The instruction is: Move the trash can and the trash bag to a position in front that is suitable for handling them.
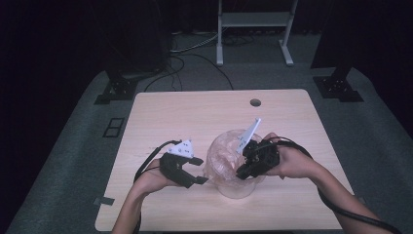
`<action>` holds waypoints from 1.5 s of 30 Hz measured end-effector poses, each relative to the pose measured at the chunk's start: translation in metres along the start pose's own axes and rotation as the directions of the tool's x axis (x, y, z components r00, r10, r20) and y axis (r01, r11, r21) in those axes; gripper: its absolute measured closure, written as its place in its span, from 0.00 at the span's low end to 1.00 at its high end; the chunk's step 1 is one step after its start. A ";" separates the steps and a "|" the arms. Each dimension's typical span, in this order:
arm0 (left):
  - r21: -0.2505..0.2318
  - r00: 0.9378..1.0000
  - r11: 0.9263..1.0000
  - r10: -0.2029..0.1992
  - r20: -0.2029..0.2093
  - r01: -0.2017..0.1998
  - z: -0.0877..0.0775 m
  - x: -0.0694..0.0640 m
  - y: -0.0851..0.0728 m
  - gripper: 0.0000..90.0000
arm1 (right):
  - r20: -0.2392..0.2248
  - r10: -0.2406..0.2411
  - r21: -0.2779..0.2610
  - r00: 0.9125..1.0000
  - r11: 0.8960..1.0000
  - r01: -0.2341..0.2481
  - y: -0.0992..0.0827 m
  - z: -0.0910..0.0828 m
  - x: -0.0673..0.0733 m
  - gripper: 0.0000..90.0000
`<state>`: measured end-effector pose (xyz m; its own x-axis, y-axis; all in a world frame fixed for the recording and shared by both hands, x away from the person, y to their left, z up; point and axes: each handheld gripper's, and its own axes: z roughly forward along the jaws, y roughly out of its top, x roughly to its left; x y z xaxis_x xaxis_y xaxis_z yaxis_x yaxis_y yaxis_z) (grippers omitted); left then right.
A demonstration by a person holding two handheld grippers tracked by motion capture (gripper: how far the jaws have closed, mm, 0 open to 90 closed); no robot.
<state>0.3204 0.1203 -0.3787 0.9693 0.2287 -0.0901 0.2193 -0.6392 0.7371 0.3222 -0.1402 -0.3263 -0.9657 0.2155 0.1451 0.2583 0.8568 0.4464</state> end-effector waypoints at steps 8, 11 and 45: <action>0.011 0.999 0.999 0.041 -0.004 -0.041 0.010 -0.002 0.001 0.32 | 0.083 0.003 0.131 0.997 0.991 -0.014 0.033 0.014 -0.037 0.87; 0.023 0.998 0.998 0.056 0.008 -0.056 0.015 -0.003 0.000 0.32 | 0.101 0.021 0.158 0.995 0.987 -0.036 0.046 0.023 -0.052 0.86; 0.086 0.994 0.990 0.107 0.006 -0.108 0.016 0.018 0.017 0.25 | 0.097 0.150 -0.232 0.984 0.965 -0.124 -0.101 -0.043 -0.039 0.53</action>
<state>0.3434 0.1016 -0.3788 0.9879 0.1544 -0.0143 0.1225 -0.7211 0.6819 0.3347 -0.2553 -0.3389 -0.9143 0.3855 0.1241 0.3752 0.6912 0.6177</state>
